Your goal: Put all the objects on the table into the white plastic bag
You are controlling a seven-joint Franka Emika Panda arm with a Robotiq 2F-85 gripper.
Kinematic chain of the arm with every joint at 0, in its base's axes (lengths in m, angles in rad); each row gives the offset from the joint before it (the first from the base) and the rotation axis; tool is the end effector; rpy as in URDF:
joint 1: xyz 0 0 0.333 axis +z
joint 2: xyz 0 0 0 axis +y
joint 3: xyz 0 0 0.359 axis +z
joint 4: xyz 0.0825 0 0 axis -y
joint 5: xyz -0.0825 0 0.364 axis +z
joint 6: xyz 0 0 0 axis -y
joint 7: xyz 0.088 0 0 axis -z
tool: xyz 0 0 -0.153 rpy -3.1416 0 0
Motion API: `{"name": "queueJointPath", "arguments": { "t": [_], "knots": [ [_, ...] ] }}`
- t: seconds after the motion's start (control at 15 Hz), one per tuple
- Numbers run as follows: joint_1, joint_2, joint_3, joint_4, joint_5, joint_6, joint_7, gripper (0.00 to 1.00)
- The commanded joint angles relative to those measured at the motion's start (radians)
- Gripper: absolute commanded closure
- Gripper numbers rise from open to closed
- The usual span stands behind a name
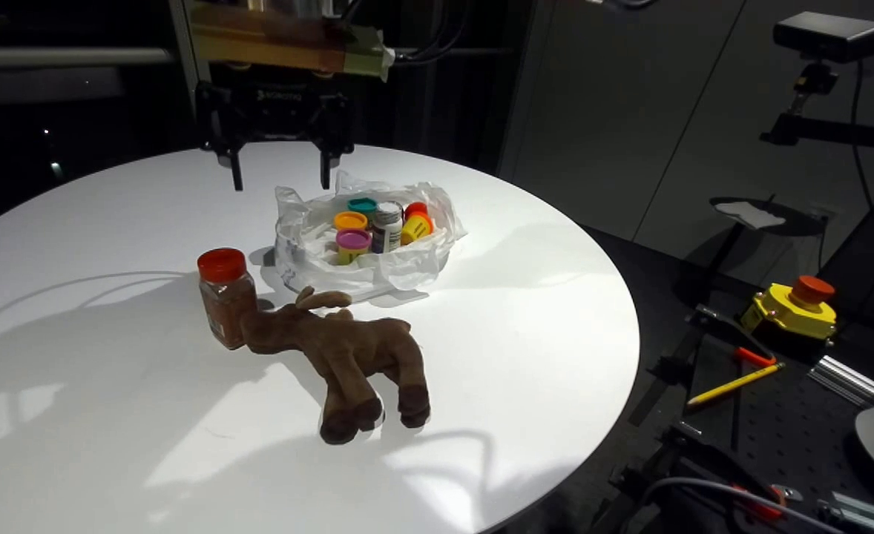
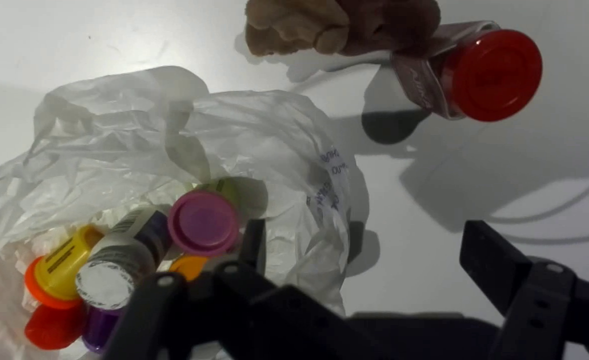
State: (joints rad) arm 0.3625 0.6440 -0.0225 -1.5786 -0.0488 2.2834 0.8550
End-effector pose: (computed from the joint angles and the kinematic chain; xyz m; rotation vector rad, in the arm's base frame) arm 0.6772 0.2390 0.2682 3.0415 -0.7432 0.1239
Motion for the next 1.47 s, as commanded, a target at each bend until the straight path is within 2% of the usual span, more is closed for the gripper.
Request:
{"name": "queueJointPath", "arguments": {
  "t": [0.0,0.47,1.07,1.4],
  "knots": [
    [0.017,0.137,0.015,0.155,-0.080,-0.013,-0.084,0.00],
    [0.056,0.200,0.031,0.242,-0.083,0.031,-0.195,0.00],
    [0.021,0.211,0.098,0.298,0.039,-0.153,-0.295,0.00],
    [0.020,0.233,0.090,0.296,0.059,-0.145,-0.315,0.00]
  ]
}}
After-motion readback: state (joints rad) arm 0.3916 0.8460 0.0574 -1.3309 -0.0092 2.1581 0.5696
